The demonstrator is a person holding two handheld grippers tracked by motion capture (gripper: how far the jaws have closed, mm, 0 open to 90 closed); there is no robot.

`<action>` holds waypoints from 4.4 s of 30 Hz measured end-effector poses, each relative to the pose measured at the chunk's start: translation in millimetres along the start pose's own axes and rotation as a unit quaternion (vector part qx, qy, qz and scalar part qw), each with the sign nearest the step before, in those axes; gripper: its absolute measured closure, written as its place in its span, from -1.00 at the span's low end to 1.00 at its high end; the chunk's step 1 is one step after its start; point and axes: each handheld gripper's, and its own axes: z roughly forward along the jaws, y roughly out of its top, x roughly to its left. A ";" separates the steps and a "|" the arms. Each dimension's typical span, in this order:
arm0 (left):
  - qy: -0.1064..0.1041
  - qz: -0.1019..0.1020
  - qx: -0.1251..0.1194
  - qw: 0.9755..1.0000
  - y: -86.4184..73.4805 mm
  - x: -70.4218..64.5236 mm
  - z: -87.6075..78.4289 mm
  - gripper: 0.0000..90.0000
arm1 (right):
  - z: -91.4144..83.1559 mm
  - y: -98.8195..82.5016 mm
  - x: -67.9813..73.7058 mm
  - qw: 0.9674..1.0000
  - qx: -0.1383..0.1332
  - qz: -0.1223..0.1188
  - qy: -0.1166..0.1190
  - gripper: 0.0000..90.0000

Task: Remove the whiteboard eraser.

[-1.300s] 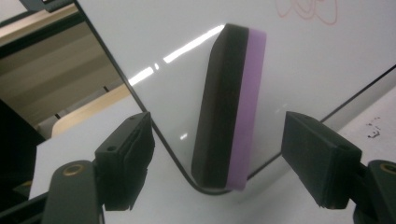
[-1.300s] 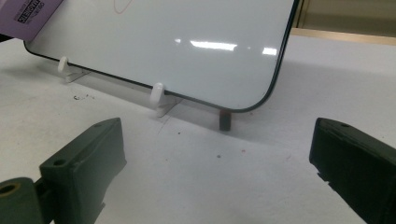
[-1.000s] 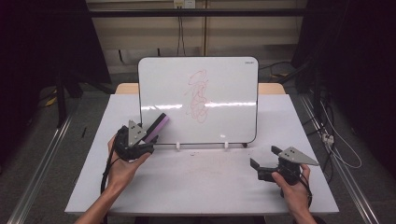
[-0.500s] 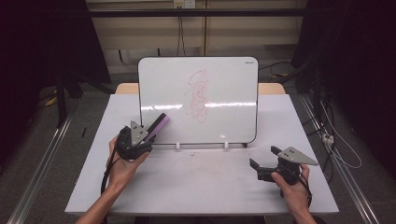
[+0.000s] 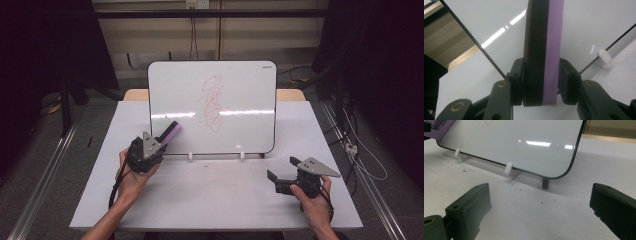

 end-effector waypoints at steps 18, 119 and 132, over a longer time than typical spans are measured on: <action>0.000 -0.012 -0.030 0.999 2.1 -2.0 -10.1 0.43 | -0.3 -0.1 0.1 1.000 0.000 0.001 0.000 -0.93; -0.196 -0.113 -0.144 0.963 51.9 -71.2 -6.2 0.42 | 89.1 70.6 100.3 0.947 -0.164 0.183 0.209 -0.10; -0.198 -0.110 -0.135 0.964 48.7 -74.1 -2.1 0.40 | 88.5 69.4 103.1 0.955 -0.157 0.157 0.198 -0.08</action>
